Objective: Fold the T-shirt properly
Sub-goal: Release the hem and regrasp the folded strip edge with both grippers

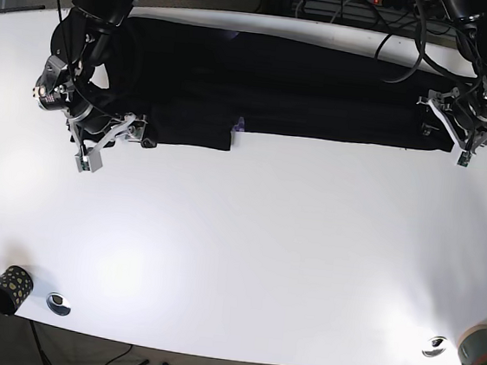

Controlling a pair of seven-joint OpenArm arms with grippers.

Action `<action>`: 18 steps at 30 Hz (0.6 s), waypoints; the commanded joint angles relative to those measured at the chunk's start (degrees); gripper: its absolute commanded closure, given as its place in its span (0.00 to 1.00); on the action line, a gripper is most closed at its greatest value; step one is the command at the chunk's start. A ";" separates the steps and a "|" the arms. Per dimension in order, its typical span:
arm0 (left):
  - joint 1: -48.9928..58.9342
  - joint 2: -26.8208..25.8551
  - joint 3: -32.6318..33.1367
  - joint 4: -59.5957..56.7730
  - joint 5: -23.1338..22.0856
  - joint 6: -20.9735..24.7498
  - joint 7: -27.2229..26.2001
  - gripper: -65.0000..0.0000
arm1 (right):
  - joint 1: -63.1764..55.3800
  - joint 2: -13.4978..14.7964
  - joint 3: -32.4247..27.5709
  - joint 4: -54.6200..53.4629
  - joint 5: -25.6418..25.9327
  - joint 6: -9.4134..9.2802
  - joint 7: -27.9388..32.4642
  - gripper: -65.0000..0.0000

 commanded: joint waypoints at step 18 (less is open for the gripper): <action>0.13 -0.55 -0.15 0.29 0.78 -0.06 1.04 0.43 | 1.09 0.33 -6.94 0.21 0.96 0.18 0.94 0.46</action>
